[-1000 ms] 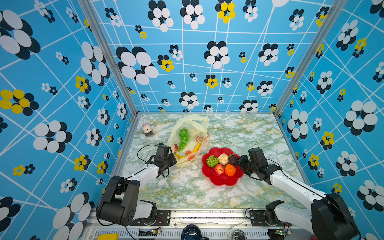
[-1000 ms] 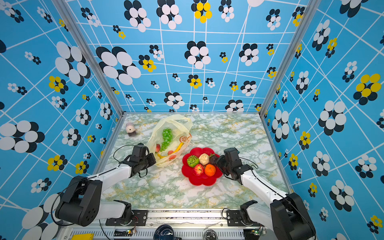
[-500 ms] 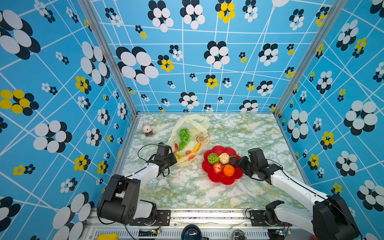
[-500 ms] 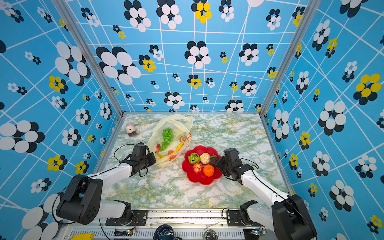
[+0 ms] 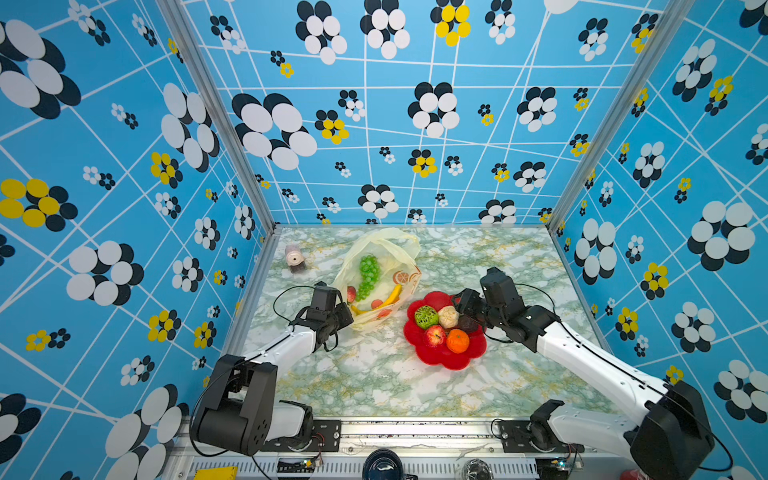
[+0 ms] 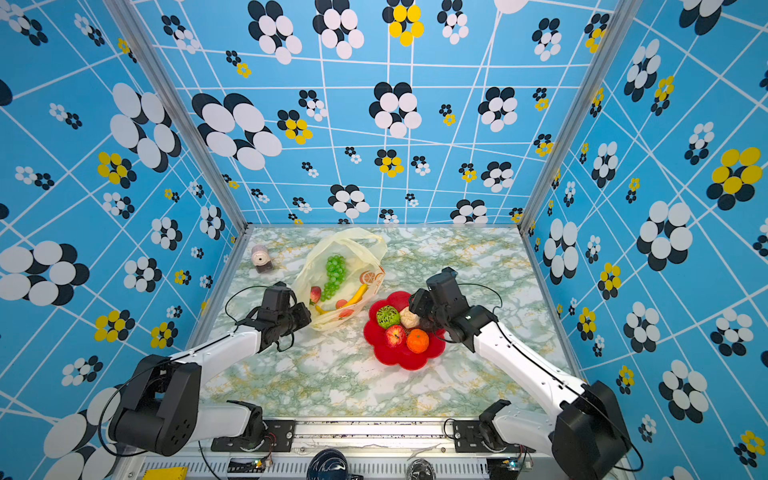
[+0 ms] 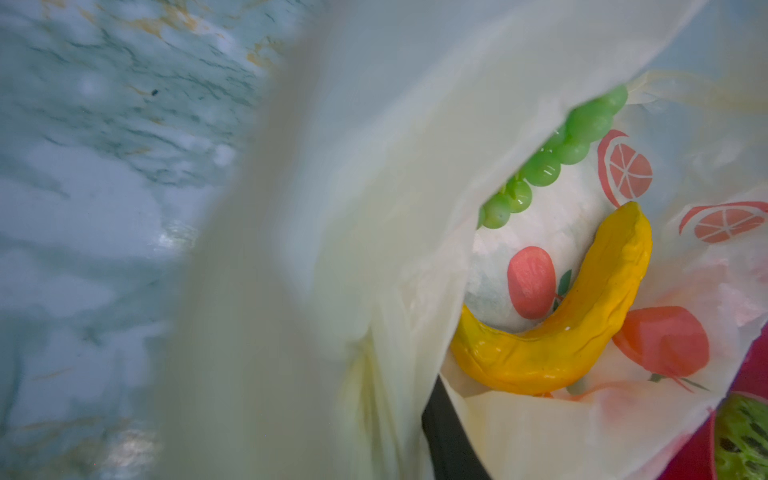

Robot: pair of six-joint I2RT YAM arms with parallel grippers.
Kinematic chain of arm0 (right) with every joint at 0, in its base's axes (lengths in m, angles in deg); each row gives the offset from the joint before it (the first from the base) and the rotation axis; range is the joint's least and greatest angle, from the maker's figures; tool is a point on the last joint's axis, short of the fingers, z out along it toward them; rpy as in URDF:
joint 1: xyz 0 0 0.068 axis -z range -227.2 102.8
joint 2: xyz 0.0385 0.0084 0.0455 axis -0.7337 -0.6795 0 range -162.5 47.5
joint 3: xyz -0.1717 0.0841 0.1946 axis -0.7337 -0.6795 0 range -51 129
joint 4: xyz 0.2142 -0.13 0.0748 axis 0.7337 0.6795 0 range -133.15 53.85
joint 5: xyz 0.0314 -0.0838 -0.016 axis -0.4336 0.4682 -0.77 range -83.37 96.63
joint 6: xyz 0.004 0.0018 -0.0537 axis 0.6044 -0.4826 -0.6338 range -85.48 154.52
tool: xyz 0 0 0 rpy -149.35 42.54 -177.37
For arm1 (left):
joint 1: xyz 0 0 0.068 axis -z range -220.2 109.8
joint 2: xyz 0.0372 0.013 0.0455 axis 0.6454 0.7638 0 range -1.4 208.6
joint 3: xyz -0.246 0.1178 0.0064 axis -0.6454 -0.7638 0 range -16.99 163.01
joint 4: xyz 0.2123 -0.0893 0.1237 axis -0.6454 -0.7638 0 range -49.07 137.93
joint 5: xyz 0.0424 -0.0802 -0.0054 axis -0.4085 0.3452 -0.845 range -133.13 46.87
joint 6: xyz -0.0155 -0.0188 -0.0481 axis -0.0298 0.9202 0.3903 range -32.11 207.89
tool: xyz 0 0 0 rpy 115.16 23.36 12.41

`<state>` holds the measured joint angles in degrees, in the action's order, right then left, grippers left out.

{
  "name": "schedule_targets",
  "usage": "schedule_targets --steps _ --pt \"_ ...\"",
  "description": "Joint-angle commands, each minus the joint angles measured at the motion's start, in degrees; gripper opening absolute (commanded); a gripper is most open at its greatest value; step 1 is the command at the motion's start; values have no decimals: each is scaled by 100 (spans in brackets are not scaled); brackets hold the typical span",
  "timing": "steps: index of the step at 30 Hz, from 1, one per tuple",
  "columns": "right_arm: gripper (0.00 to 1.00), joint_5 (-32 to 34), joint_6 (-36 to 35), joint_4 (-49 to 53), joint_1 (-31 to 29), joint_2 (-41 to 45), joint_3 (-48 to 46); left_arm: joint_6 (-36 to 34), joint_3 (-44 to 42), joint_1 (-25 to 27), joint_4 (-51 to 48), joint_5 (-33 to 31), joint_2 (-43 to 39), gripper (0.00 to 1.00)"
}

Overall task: Take the fake fruits out of the plastic bag
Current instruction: 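Move the right gripper back over the bag toward the banana and peach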

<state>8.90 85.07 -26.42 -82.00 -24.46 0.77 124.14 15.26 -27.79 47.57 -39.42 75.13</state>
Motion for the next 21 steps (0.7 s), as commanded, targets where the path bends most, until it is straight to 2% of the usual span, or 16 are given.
schedule_targets --steps 1,8,10,16,21 --pt "57 343 -565 -36 -468 -675 687 19 76 -31 -665 -266 -238 40" --pt "59 90 -976 -81 -1086 -2395 2195 -151 720 92 -1828 -1139 -565 80" --pt "59 99 -1043 33 -1196 -2872 2571 -191 950 85 -1948 -1224 -418 86" --pt "59 -80 -1171 322 -1259 -3915 3362 -330 1655 8 -1875 -1082 602 90" --pt "59 -186 -1370 551 -1456 -4441 3926 -264 1925 -179 -1676 -881 1219 74"
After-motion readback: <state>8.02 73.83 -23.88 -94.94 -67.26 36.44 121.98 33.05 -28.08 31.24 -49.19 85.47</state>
